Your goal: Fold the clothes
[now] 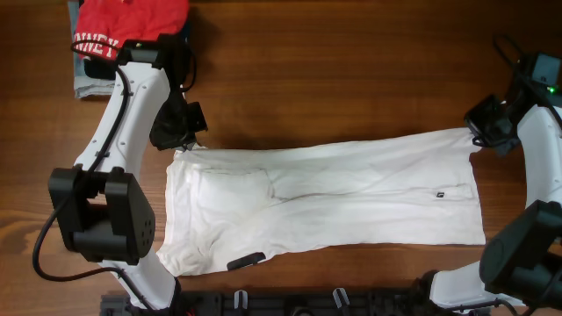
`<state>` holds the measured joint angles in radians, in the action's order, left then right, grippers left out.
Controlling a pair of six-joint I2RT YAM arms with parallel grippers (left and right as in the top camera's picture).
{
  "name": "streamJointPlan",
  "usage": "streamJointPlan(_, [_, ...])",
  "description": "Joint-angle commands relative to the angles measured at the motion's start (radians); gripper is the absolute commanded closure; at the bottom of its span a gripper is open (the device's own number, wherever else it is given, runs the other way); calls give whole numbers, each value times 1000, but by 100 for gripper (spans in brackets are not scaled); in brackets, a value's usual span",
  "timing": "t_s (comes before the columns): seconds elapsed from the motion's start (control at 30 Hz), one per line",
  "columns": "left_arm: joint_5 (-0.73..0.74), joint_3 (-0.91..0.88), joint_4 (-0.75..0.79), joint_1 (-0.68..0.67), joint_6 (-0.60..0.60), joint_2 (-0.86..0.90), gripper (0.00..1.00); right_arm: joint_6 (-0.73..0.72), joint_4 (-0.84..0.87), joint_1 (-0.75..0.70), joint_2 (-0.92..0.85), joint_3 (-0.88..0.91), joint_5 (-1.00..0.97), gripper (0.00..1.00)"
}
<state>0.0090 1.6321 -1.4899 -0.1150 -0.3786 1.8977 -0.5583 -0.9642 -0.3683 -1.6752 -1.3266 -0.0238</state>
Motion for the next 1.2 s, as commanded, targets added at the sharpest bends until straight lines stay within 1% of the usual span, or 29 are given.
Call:
streamJointPlan(0.0, [-37, -5, -82, 1, -32, -18, 96, -27, -69, -67, 11, -10, -21, 96])
streamJointPlan(0.07, [-37, -35, -101, 1, -49, -26, 96, -23, -111, -97, 11, -10, 2, 96])
streamJointPlan(0.17, [-37, -149, -92, 1, -61, -69, 96, -22, -146, -107, 11, -10, 10, 96])
streamJointPlan(0.2, [-34, -208, -73, 1, -79, -100, 96, -35, -159, -107, 11, -10, 10, 96])
streamJointPlan(0.33, [43, -369, 6, -1, -78, -219, 96, -100, -214, -108, 11, -10, 10, 96])
streamJointPlan(0.4, [54, -441, 25, -8, -77, -274, 96, -100, -247, -108, 11, -10, 9, 96])
streamJointPlan(0.47, [71, -481, 37, -20, -75, -289, 96, -101, -267, -108, 11, -10, 3, 96])
streamJointPlan(0.53, [121, -499, 50, -35, -76, -289, 96, -144, -287, -110, 11, -10, -22, 96])
streamJointPlan(0.6, [169, -503, 47, -54, -80, -289, 96, -151, -294, -120, 11, -10, -36, 96])
streamJointPlan(0.7, [174, -503, 0, -75, -125, -289, 96, -157, -299, -121, 11, -10, -47, 96])
streamJointPlan(0.8, [173, -503, -38, -114, -155, -289, 96, -273, -334, -124, 11, -10, -131, 96])
streamJointPlan(0.9, [148, -503, -52, -125, -177, -289, 96, -272, -340, -124, 14, -10, -141, 96])
streamJointPlan(1.0, [39, -503, -77, -125, -272, -289, 96, -283, -360, -124, 68, -10, -169, 96])
streamJointPlan(1.07, [34, -503, -99, -126, -273, -289, 96, -278, -339, -124, 112, -10, -174, 96])
streamJointPlan(1.17, [34, -503, -111, -126, -273, -289, 96, -278, -360, -124, 117, 11, -172, 96])
